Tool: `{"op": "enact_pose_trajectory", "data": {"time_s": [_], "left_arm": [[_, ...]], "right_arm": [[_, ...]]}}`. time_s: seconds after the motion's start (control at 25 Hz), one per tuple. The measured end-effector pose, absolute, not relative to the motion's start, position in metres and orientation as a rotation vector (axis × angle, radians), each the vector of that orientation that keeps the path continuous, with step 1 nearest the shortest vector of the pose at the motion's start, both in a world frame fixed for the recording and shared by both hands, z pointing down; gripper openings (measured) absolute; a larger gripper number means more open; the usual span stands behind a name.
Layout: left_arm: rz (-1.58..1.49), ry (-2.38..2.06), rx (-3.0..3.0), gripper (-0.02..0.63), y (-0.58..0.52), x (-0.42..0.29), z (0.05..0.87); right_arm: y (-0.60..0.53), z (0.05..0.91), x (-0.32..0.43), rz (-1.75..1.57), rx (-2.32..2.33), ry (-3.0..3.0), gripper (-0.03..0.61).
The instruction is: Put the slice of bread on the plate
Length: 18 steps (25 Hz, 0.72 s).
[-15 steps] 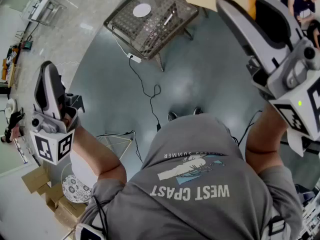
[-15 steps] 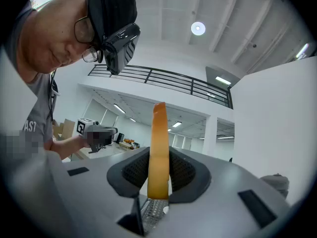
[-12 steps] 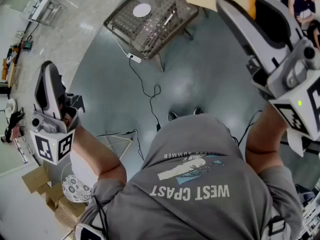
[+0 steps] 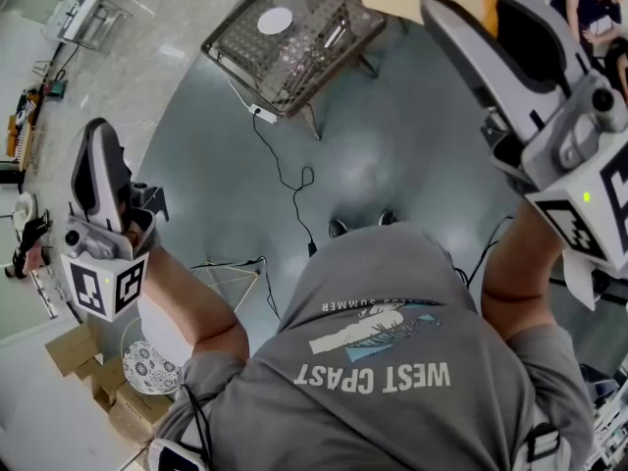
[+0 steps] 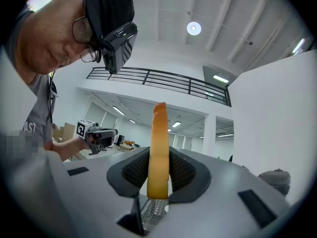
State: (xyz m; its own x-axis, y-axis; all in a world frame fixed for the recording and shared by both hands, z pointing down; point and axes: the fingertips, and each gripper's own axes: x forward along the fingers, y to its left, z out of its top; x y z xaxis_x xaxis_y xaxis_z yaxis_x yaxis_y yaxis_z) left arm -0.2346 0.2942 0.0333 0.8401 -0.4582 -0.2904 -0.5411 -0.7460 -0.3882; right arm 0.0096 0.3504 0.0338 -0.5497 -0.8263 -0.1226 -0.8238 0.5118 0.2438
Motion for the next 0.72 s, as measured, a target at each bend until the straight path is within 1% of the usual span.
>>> {"op": "enact_pose_trajectory", "data": {"time_s": [0.2,0.52,0.72], "left_arm": [[0.237,0.749,-2.551,0.008,0.314,-0.212,0.011],[0.227,0.779,-2.544,0.008,0.319,-0.175,0.033],[0.206,0.804,-2.554,0.008,0.305,-0.175,0.043]], "right_arm": [[0.369,0.013,0.031,-0.395,1.463,-2.753,0.092],[0.366,0.033,0.067,-0.376,1.427,-2.799,0.092],[0.348,0.043,0.067,-0.339,1.406,-2.814,0.092]]}}
